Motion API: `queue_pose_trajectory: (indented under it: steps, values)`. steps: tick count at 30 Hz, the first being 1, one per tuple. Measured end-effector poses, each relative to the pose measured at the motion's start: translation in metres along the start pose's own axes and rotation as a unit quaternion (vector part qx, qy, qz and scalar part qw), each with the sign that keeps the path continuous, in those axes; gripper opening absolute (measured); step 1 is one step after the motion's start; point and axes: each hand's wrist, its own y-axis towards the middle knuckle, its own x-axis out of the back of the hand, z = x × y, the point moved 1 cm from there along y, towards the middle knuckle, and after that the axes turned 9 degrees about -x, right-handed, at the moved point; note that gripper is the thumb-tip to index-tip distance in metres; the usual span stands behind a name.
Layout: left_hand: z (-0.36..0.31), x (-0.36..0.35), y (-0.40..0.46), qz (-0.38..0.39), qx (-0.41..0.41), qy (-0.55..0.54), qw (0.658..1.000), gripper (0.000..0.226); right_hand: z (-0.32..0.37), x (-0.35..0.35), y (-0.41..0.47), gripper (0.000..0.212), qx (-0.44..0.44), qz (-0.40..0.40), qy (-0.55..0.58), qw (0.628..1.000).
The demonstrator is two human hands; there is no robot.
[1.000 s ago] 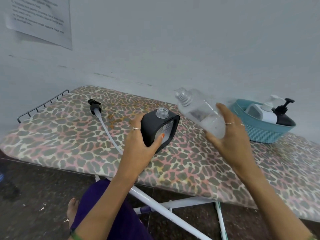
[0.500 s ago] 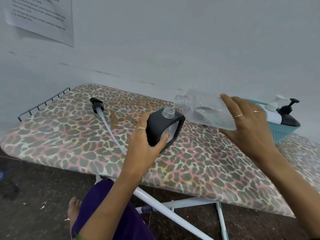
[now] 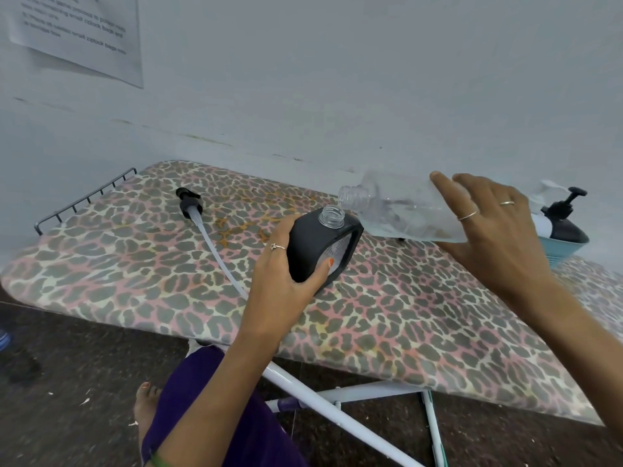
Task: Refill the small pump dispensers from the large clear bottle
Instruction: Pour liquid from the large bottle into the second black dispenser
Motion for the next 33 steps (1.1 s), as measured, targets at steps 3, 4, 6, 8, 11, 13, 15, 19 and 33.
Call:
queue_pose_trajectory:
  steps: [3,4,6,8,11,13,15,19,33]
  values:
    - [-0.001,0.000,0.000,0.001,0.003,0.002,1.000,0.063,-0.001,0.002,0.002,0.085,0.007,-0.001,0.000,1.000]
    - [-0.001,0.000,0.000,0.001,0.003,0.003,1.000,0.063,-0.002,0.003,0.003,0.085,0.010,-0.001,0.000,1.000]
    - [0.000,0.000,0.000,0.000,0.002,0.003,1.000,0.063,-0.003,0.003,0.004,0.086,0.013,-0.002,-0.003,1.000]
    - [0.000,-0.001,0.000,0.000,0.003,0.005,1.000,0.063,-0.004,0.003,0.005,0.087,0.015,-0.007,-0.010,1.000]
    - [0.001,-0.001,-0.001,0.001,0.006,0.006,1.000,0.064,-0.005,0.004,0.006,0.086,0.020,-0.012,-0.017,1.000]
    - [0.000,-0.001,0.000,0.000,0.008,0.005,1.000,0.065,-0.006,0.005,0.007,0.087,0.022,-0.010,-0.020,0.999]
    - [0.000,-0.001,0.000,-0.001,0.008,0.009,1.000,0.065,-0.007,0.005,0.007,0.091,0.023,-0.007,-0.024,0.999]
    - [0.001,-0.001,0.000,-0.002,0.008,0.010,1.000,0.066,-0.008,0.005,0.008,0.085,0.028,-0.010,-0.028,0.999]
    - [0.000,0.000,0.000,-0.001,0.007,0.008,1.000,0.065,-0.011,0.012,0.013,0.075,0.036,-0.023,-0.034,0.999]
